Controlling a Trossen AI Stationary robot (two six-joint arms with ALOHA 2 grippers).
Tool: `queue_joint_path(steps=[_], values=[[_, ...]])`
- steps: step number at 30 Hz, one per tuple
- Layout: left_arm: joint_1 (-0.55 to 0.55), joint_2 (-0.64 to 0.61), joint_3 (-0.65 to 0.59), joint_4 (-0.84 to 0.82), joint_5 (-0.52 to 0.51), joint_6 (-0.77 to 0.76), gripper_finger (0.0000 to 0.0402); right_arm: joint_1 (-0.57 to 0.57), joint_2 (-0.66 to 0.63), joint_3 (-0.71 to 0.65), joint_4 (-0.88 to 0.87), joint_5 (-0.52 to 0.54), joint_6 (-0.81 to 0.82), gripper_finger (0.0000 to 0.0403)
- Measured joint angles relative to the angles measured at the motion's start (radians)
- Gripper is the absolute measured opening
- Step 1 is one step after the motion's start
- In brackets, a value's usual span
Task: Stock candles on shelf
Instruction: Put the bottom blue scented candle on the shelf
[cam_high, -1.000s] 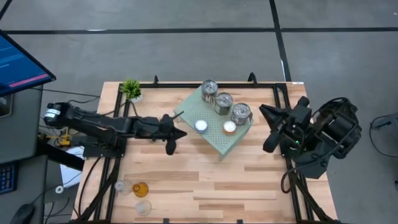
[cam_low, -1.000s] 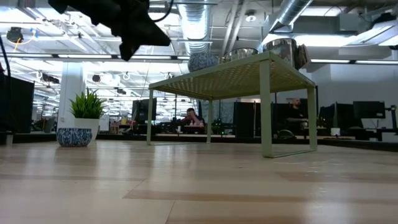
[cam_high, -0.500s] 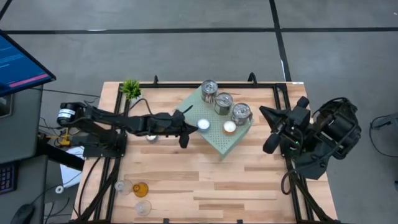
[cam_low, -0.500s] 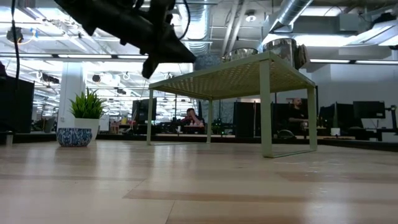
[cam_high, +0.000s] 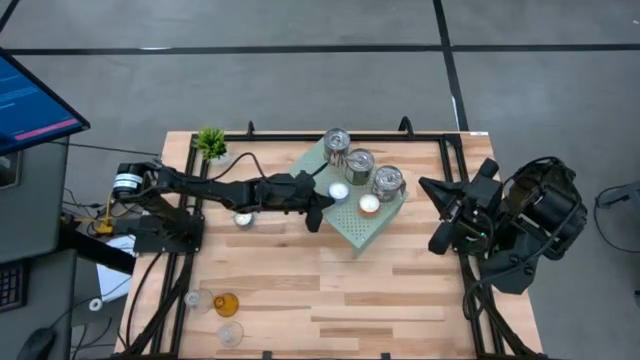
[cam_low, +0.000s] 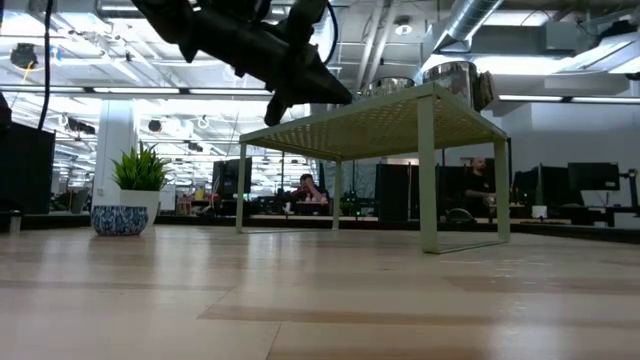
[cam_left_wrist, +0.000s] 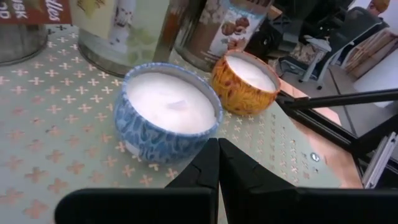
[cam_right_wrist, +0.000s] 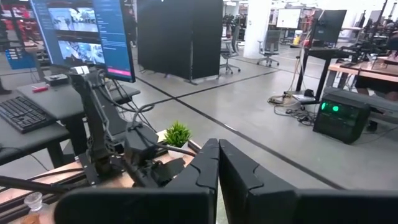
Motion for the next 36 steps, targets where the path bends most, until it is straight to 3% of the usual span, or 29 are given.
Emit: queue_joint_path(steps=[10, 16, 36], values=[[0.022, -0.027, 0.000, -0.012, 0.005, 0.001, 0.0002, 0.013, 0.000, 0.000, 0.000, 0.000, 0.000, 0.0001], [0.022, -0.056, 0.000, -0.128, -0.029, -0.003, 0.0002, 0.013, 0.000, 0.000, 0.008, 0.000, 0.000, 0.0001], [0.042, -0.048, -0.001, -0.040, -0.051, 0.004, 0.0002, 0.011, 0.000, 0.000, 0.008, -0.001, -0.026, 0.0001]])
